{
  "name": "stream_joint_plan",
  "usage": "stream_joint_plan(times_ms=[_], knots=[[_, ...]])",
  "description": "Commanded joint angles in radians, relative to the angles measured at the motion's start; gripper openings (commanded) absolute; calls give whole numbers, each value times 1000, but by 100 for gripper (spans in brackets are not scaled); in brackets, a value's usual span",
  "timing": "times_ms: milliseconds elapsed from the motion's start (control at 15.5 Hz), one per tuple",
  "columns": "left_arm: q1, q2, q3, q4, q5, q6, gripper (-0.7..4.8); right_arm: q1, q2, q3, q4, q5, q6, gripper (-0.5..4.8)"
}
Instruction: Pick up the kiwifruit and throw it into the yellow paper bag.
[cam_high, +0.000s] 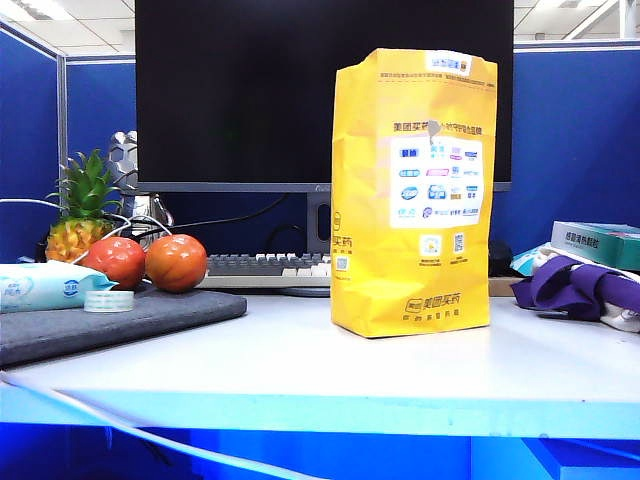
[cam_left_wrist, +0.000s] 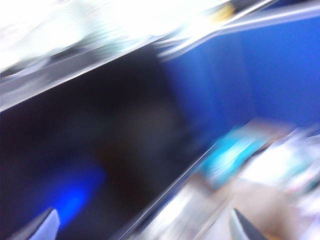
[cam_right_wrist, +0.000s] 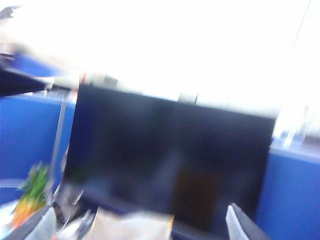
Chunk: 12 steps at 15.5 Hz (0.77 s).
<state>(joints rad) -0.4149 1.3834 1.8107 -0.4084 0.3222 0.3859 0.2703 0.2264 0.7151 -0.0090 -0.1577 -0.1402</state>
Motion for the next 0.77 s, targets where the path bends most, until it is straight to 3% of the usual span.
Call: stream_joint_plan(times_ms=[64, 257, 386, 515, 579, 708, 772], knots=[[154, -134, -8, -300, -5, 34, 479, -11, -97, 1, -184, 11, -10, 479], [234, -275, -20, -519, 40, 77, 479, -11, -114, -2, -288, 10, 17, 479], [234, -470, -159, -548, 40, 78, 479, -10, -114, -5, -312, 0, 29, 479], [234, -671, -364, -449, 4, 48, 479, -9, -114, -5, -327, 3, 35, 479], [234, -895, -610, -323, -62, 0, 479, -10, -113, -6, -363, 0, 36, 479], [234, -1098, -834, -198, -155, -90, 479, -11, -114, -53, -385, 3, 37, 479], [234, -1181, -927, -146, -248, -126, 479, -10, -114, -109, -356, 1, 63, 479]])
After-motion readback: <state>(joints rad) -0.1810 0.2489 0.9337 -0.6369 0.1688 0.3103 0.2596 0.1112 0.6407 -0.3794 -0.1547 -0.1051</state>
